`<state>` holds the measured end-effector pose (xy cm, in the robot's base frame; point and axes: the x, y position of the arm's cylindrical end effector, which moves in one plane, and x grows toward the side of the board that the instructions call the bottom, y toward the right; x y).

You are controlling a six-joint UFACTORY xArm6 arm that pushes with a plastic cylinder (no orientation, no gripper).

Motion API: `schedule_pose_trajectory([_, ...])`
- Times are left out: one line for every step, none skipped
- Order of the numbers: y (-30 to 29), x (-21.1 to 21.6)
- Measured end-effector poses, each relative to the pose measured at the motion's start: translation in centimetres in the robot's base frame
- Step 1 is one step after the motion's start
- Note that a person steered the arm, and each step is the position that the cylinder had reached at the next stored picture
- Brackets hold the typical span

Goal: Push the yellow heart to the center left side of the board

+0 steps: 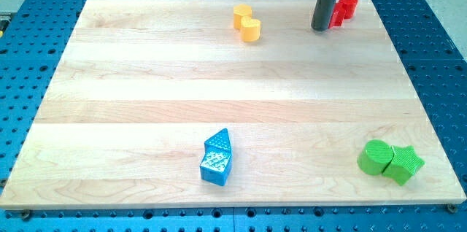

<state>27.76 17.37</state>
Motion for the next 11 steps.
schedule_pose_trajectory([-0.8, 0.0])
schedule_pose_trajectory([-4.9, 0.0])
schedule_pose_trajectory([-3.4, -0.2])
schedule_pose_trajectory([-6.7, -3.9])
schedule_pose_trajectory([-10.1, -4.6])
schedule_pose_trajectory([-10.1, -4.6])
schedule_pose_trajectory([-10.1, -4.6])
schedule_pose_trajectory([-10.1, -3.1])
schedule_pose_trajectory([-10.1, -1.3])
schedule_pose_trajectory([-12.8, 0.9])
schedule_pose_trajectory([-14.5, 1.9])
